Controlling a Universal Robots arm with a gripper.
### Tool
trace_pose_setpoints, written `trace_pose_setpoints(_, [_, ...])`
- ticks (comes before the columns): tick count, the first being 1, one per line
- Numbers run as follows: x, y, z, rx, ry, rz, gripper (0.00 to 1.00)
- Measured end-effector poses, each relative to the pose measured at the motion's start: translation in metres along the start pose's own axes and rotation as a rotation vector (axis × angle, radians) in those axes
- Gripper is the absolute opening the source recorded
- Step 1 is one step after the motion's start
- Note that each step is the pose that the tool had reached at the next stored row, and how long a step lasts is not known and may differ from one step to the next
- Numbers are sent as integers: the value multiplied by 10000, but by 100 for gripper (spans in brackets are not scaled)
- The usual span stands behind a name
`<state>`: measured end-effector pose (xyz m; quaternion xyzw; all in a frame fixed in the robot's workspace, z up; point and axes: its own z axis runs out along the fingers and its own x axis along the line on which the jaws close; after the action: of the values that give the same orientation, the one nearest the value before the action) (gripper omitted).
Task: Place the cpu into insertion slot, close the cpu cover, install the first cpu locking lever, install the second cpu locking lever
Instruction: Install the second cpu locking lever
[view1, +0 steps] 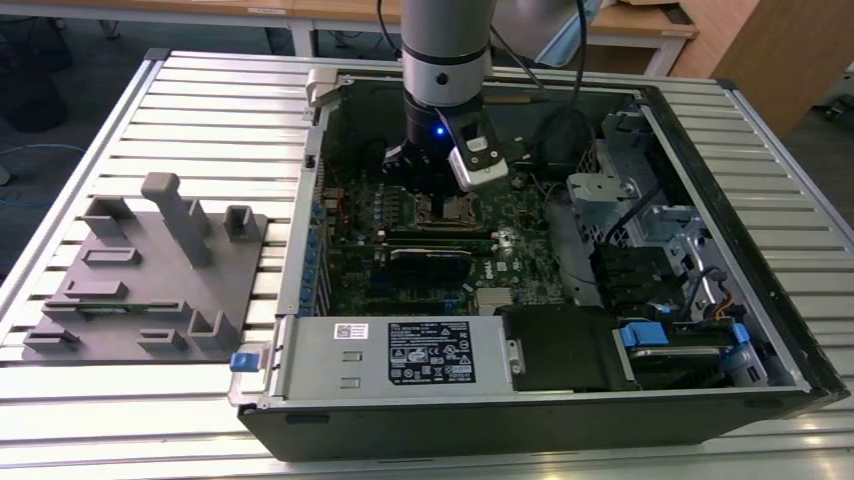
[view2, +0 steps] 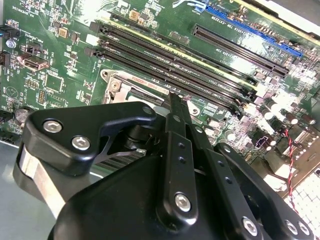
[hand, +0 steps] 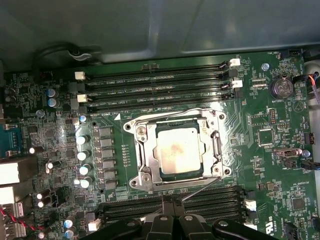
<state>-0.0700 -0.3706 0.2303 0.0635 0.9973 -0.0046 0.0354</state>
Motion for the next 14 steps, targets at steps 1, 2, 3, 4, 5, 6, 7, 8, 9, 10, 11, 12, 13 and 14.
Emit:
trace_pose_setpoints(1, [2,0,1,-1,-1,1,11])
trace_pose_setpoints(2, [6,0,2,-2,-1,2,11])
trace_pose_setpoints(3, [10,-1,2,-2,-1,1,11])
trace_pose_setpoints(4, [12,-1,3,-2,-1,0,11])
trace_pose_setpoints(5, [12,-1,3,-2,-1,-1,11])
trace_pose_setpoints(6, [13,-1,2,-1,-1,-1,11])
trace_pose_setpoints(7, [14,-2,2,0,-1,-1,11])
trace_pose_setpoints(8, [14,-2,3,0,-1,0,11])
trace_pose_setpoints(9, [15,-2,7,-2,-1,0,11])
trace_pose_setpoints(10, [15,-2,12,-3,-2,0,11])
trace_pose_setpoints(11, [16,-1,17,-2,-1,0,11])
trace_pose_setpoints(12, [17,-2,21,-2,-1,0,11])
trace_pose_setpoints(13, [21,-2,24,0,-1,1,11])
trace_pose_setpoints(14, [25,-3,25,0,-1,2,11])
